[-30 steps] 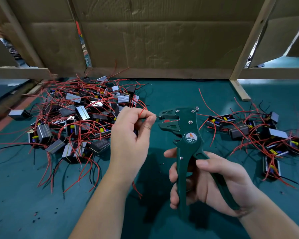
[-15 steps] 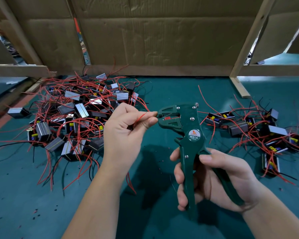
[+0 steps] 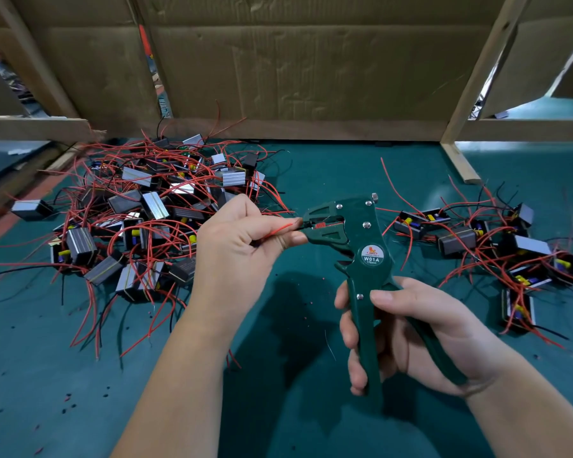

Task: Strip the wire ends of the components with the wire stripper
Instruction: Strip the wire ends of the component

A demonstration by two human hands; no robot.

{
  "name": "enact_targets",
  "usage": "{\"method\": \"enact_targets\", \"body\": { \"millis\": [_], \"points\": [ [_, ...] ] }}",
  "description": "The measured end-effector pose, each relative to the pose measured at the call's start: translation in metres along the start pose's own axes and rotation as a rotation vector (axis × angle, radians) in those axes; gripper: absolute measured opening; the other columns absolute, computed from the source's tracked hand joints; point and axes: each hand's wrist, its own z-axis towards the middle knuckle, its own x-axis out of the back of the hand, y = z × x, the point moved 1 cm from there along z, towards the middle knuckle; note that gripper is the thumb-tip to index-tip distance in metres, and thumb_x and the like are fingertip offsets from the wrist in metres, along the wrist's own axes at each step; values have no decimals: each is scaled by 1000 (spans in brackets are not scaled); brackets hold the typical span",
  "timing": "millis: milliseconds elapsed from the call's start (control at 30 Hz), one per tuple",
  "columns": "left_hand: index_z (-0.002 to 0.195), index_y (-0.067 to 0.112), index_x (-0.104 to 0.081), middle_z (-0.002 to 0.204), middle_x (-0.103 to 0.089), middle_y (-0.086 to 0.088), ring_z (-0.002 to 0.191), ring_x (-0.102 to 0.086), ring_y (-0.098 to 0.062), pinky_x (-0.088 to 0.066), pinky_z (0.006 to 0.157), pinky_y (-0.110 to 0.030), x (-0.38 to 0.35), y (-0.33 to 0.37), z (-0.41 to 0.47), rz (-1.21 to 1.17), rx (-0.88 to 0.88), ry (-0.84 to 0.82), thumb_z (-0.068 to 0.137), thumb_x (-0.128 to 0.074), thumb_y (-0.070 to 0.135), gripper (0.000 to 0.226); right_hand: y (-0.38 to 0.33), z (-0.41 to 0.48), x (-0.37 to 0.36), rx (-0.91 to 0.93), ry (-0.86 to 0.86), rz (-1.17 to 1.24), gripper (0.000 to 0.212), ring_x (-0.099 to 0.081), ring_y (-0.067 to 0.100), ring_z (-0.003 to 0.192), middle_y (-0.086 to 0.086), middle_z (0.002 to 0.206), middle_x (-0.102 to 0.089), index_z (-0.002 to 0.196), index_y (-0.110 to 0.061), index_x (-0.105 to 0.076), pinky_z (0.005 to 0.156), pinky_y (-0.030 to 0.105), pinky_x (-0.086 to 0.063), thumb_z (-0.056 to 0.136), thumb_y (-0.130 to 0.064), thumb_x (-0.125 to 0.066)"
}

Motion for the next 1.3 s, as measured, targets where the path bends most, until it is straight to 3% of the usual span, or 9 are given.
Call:
{"method": "enact_targets", "body": {
  "millis": [200,400,500,600,667,867,1000,1100,1300],
  "points": [
    [107,9,-65,70,-46,4,67,-46,2,-40,65,-7,0,0,0,-21,6,-34,71,-77,7,39,3,1,-3,-2,40,26,46,-60,32,50,18,72,-58,91,-6,-61,56,44,-53,68,-41,-81],
    [114,29,-64,93,-70,2,84,-61,-7,-46,79,-21,-6,-6,-6,11,142,-294,89,-54,34,27,4,9,-8,8,315,77,38,-37,20,30,7,56,-43,72,-11,-57,38,27,-39,67,-48,-65],
    [112,55,-60,72,-63,9,67,-53,-23,-46,67,-35,-8,-10,-9,-25,238,-383,94,-39,55,28,2,10,-4,-3,318,140,41,-42,23,35,8,59,-47,75,-10,-58,40,31,-42,66,-50,-62],
    [93,37,-46,64,-37,1,62,-38,-28,-41,63,-50,-7,-9,-9,-43,260,-384,91,-25,67,37,-2,10,-1,19,276,210,40,-50,28,44,11,67,-52,80,-9,-62,46,36,-48,65,-45,-62],
    [82,26,-35,69,-30,7,66,-30,-20,-34,64,-44,-8,-8,-9,-142,354,-399,84,-18,76,52,-4,8,2,53,236,240,40,-55,31,51,14,72,-55,85,-6,-65,51,41,-52,64,-41,-63],
    [68,16,-33,71,-32,8,69,-33,-8,-29,66,-17,-8,-3,-4,-128,340,-330,95,-28,29,30,-1,6,4,68,65,197,60,-61,44,73,23,88,-59,106,-2,-65,71,57,-51,57,-31,-82],
    [70,12,-42,76,-38,5,74,-40,-4,-30,70,-10,-6,-1,-4,-36,296,-323,95,-35,28,30,1,4,2,46,-35,155,59,-61,45,76,23,90,-60,113,-2,-64,73,56,-50,64,-32,-79],
    [73,24,-52,77,-44,9,78,-45,2,-32,73,-8,-6,0,-3,15,251,-268,95,-43,30,24,-1,2,0,23,-84,106,57,-62,45,77,23,92,-61,115,-1,-62,74,53,-50,69,-33,-76],
    [77,36,-52,78,-42,6,72,-45,-8,-35,68,-13,-5,0,-1,79,132,-189,94,-51,29,18,-2,0,-2,9,-106,55,51,-63,44,74,23,90,-61,111,-5,-63,70,50,-50,71,-34,-76]
  ]
}}
